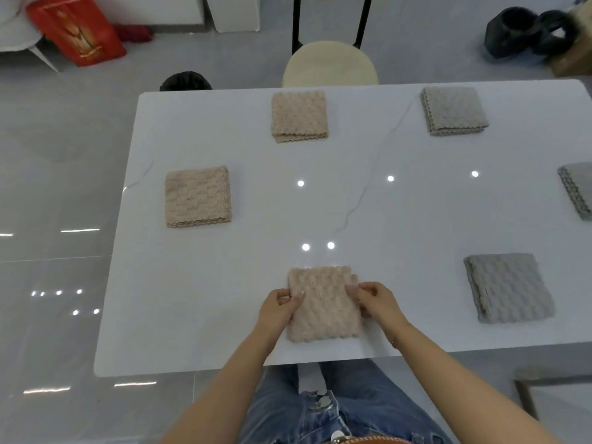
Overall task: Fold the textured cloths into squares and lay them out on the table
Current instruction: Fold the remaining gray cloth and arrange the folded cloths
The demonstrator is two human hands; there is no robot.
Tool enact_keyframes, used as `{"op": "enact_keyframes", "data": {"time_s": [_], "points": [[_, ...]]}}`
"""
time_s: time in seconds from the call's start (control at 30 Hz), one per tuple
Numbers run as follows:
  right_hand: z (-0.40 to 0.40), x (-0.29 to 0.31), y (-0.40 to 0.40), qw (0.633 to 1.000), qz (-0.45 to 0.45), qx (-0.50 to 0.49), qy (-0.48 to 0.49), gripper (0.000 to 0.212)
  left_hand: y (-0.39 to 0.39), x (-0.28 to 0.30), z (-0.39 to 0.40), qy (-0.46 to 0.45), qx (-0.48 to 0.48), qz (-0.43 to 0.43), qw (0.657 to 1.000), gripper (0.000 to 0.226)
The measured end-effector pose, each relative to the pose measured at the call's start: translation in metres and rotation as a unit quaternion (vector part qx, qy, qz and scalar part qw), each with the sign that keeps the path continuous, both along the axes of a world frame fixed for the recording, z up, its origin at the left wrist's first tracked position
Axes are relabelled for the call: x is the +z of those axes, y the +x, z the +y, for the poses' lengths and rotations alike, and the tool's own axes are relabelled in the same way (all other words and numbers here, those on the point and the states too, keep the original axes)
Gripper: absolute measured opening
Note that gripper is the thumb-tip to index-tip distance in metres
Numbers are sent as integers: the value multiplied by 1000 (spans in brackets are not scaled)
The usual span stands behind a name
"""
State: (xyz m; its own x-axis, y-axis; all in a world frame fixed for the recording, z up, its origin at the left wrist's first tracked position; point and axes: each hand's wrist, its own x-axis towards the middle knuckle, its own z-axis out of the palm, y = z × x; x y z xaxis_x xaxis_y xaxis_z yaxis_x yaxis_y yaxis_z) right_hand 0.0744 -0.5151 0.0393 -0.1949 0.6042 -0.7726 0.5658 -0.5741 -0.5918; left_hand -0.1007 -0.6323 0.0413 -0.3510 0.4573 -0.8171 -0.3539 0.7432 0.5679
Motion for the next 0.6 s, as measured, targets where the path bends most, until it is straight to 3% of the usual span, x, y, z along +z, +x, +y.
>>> {"op": "enact_keyframes", "data": {"time_s": [0.07,0.17,0.27,0.37,0.43,0.5,0.6], "points": [[-6,0,-5,999,10,12,-39,48,0,3,3,25,-35,-57,997,37],[-11,10,-12,994,71,10,-87,40,1,3,2,48,-43,-109,992,41],[-11,19,-9,991,120,-11,-49,33,1,8,1,93,15,-184,978,41],[-8,21,-11,995,96,-5,20,34,1,16,3,115,62,-219,967,31],[-8,13,-15,996,48,-2,73,31,4,14,4,93,59,-133,985,29],[-9,4,-16,994,7,0,105,29,9,6,2,33,49,31,998,37],[-15,-3,-11,992,-23,6,123,28,12,-1,-7,6,60,186,981,56]]}}
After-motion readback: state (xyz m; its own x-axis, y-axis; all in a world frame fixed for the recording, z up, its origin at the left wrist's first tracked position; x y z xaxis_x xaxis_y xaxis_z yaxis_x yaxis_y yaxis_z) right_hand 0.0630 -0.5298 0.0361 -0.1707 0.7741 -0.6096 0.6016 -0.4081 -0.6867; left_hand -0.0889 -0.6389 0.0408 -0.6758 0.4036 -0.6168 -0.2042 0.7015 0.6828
